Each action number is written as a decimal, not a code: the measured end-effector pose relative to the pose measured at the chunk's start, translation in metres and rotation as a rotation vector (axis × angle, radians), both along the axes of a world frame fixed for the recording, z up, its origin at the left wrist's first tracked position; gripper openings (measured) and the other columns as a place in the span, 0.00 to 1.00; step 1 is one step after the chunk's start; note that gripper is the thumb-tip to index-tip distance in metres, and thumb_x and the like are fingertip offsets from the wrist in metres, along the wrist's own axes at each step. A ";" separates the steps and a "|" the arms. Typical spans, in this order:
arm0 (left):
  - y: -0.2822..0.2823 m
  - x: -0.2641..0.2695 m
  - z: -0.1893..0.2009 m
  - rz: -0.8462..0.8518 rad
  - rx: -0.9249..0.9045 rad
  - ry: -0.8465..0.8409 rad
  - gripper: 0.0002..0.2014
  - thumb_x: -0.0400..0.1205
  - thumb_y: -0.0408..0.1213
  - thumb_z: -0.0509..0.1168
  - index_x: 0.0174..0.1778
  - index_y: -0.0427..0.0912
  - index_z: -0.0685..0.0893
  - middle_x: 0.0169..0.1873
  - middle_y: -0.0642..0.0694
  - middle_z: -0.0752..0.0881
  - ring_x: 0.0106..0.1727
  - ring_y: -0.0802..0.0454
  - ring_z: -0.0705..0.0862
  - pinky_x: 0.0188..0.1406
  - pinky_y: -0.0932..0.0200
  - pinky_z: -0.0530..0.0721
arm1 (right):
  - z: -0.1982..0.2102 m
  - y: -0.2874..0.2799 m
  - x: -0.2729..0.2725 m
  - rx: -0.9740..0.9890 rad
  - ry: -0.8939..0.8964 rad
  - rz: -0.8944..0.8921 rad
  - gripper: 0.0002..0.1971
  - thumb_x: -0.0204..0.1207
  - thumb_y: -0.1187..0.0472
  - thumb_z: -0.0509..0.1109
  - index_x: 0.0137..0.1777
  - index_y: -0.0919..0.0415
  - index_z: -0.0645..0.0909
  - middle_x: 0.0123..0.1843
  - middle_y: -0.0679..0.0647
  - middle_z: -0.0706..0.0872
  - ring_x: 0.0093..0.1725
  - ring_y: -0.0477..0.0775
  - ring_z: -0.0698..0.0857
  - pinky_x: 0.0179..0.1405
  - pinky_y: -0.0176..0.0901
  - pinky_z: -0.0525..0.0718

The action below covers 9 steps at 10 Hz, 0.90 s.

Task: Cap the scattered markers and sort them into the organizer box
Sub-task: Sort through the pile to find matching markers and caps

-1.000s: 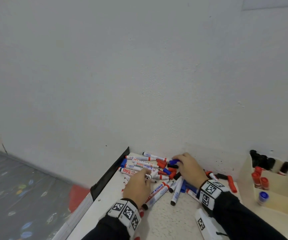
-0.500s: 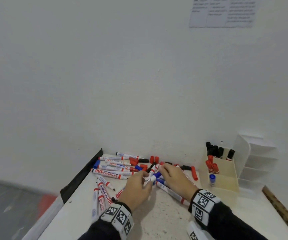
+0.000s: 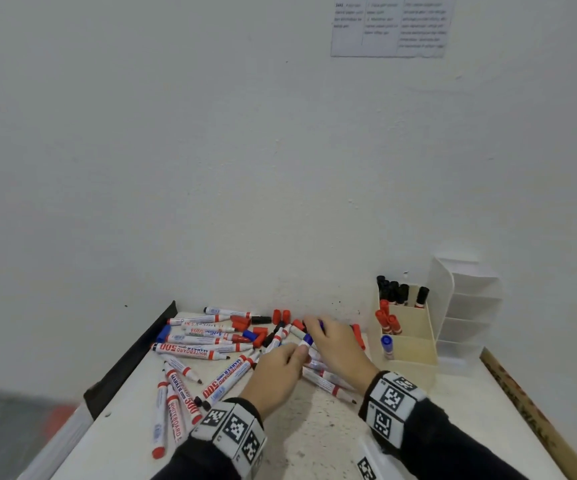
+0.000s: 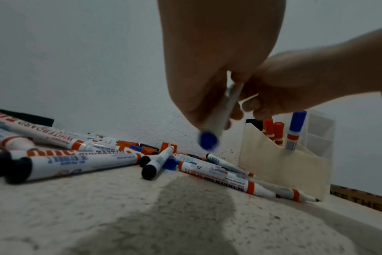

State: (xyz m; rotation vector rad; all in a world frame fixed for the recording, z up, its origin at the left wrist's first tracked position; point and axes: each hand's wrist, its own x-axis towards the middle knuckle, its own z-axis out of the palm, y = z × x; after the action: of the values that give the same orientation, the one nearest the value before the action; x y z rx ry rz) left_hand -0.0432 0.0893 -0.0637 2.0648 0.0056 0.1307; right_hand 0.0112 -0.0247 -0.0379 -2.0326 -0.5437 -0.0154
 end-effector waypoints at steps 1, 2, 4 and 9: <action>-0.002 0.010 0.000 -0.003 -0.032 -0.036 0.20 0.87 0.47 0.49 0.39 0.42 0.79 0.33 0.46 0.79 0.35 0.55 0.77 0.38 0.69 0.77 | 0.018 -0.008 0.006 -0.017 -0.127 -0.045 0.14 0.82 0.53 0.60 0.36 0.57 0.72 0.29 0.48 0.73 0.28 0.43 0.70 0.28 0.28 0.71; 0.007 0.024 -0.013 0.027 0.241 0.031 0.15 0.87 0.45 0.53 0.55 0.44 0.82 0.52 0.46 0.80 0.57 0.50 0.78 0.57 0.70 0.73 | 0.045 -0.025 0.006 0.043 -0.360 -0.149 0.10 0.82 0.54 0.59 0.42 0.58 0.75 0.36 0.49 0.77 0.33 0.43 0.73 0.33 0.29 0.72; 0.020 0.037 -0.031 0.116 0.566 0.283 0.18 0.84 0.42 0.59 0.71 0.44 0.74 0.72 0.42 0.70 0.71 0.46 0.72 0.72 0.54 0.72 | 0.067 -0.080 0.008 -0.017 -0.629 -0.375 0.06 0.83 0.59 0.56 0.46 0.59 0.71 0.42 0.47 0.72 0.39 0.35 0.73 0.40 0.17 0.70; 0.025 0.037 -0.028 0.320 0.394 0.303 0.10 0.83 0.33 0.61 0.59 0.39 0.77 0.57 0.42 0.82 0.56 0.50 0.82 0.59 0.60 0.81 | 0.024 -0.109 0.015 -0.065 -0.409 -0.336 0.08 0.82 0.70 0.56 0.55 0.70 0.76 0.49 0.47 0.72 0.43 0.33 0.73 0.45 0.18 0.71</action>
State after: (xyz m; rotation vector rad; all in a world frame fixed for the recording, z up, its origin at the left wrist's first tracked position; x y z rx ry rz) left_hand -0.0063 0.1139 -0.0920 2.4461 0.5360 0.0125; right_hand 0.0262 -0.1340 -0.0138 -2.1738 -0.4482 -0.6333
